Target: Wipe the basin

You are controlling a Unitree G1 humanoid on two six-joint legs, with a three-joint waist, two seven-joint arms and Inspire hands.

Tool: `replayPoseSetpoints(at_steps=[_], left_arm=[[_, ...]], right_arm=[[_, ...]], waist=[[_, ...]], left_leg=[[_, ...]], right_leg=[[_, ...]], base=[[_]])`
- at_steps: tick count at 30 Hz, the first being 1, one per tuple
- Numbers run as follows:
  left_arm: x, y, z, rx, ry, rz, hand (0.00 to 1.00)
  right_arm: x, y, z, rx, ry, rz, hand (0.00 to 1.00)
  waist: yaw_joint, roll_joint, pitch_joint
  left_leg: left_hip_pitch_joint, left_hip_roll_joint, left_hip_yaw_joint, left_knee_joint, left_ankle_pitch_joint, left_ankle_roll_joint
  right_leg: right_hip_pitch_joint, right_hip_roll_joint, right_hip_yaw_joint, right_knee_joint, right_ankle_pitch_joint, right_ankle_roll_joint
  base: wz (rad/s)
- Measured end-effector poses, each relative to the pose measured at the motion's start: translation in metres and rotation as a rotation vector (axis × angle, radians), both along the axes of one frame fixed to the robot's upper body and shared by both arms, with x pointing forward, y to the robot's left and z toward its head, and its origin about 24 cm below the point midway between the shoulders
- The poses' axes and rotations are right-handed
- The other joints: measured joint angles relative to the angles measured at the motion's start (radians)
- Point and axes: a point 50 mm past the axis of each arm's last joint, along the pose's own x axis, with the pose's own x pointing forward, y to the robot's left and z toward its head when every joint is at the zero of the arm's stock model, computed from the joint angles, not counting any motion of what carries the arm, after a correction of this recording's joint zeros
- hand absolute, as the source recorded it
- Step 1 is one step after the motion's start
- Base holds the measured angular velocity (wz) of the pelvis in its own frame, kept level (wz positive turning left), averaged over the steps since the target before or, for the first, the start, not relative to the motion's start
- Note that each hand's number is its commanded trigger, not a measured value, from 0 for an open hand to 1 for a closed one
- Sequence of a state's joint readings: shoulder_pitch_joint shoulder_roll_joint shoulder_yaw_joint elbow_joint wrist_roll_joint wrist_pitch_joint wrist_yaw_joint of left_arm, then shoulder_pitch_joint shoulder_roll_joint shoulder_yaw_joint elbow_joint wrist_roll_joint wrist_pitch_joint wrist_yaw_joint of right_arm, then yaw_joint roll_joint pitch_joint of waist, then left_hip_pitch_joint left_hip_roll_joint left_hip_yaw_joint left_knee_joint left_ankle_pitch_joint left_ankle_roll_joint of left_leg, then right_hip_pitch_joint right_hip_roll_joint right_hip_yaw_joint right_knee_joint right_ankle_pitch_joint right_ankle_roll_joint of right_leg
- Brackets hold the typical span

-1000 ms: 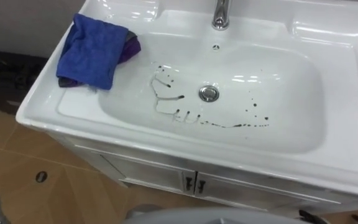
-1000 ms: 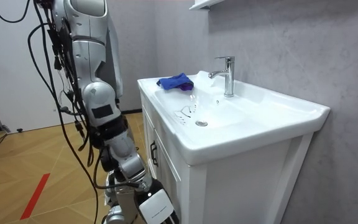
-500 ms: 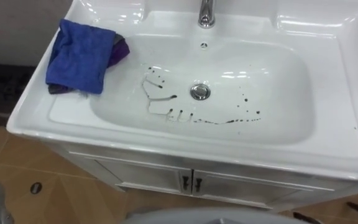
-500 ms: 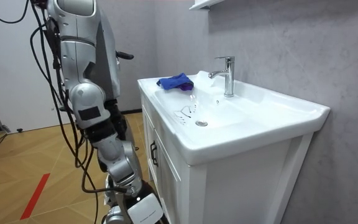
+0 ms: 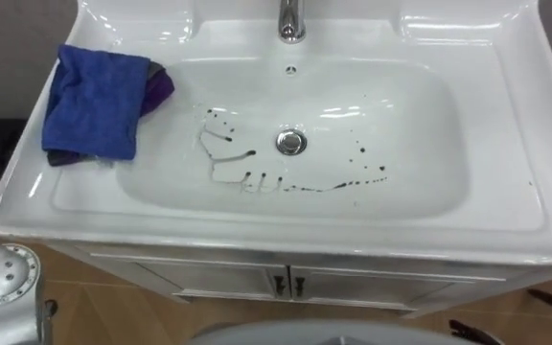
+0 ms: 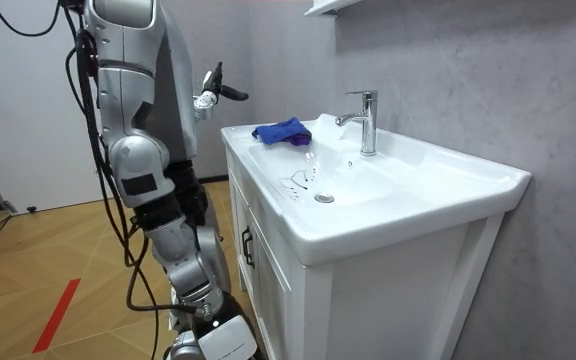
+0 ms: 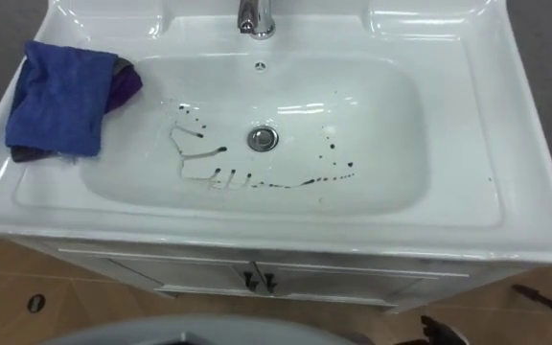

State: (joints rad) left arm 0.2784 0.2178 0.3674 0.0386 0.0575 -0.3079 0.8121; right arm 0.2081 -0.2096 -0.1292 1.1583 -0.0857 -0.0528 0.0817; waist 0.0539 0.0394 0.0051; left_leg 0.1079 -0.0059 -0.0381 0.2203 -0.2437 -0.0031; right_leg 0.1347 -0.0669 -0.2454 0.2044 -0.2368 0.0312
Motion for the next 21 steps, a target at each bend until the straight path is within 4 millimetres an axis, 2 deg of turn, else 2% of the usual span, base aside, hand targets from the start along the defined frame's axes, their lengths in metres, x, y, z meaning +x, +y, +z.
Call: replayPoseSetpoints(at_steps=[3, 8, 21], left_arm=[[0.006, -0.010, -0.008, -0.021, 0.036, -0.045, 0.00], [0.010, -0.017, -0.026, -0.070, 0.153, -0.128, 0.00], [0.012, -0.019, -0.032, -0.092, 0.205, -0.179, 0.00]], right_arm=[[0.000, 0.002, -0.001, 0.005, 0.008, 0.011, 0.00], [-0.002, 0.005, -0.002, 0.010, 0.023, 0.012, 0.00], [-0.019, 0.009, -0.005, 0.024, 0.095, -0.001, 0.00]], waist=[[-0.021, -0.006, 0.0025], [-0.040, -0.013, 0.0007], [-0.078, -0.015, 0.0029]], left_leg=[[0.001, 0.001, 0.009, -0.001, 0.000, 0.000], [0.007, 0.007, 0.037, 0.000, 0.000, 0.000], [0.009, 0.017, 0.087, 0.000, 0.000, 0.000]], right_leg=[[0.001, 0.000, 0.003, 0.001, 0.000, 0.000], [0.003, 0.007, 0.033, 0.002, 0.002, -0.003], [-0.027, 0.017, 0.093, 0.021, 0.005, -0.008]], base=[[0.00], [-0.10], [-0.07]])
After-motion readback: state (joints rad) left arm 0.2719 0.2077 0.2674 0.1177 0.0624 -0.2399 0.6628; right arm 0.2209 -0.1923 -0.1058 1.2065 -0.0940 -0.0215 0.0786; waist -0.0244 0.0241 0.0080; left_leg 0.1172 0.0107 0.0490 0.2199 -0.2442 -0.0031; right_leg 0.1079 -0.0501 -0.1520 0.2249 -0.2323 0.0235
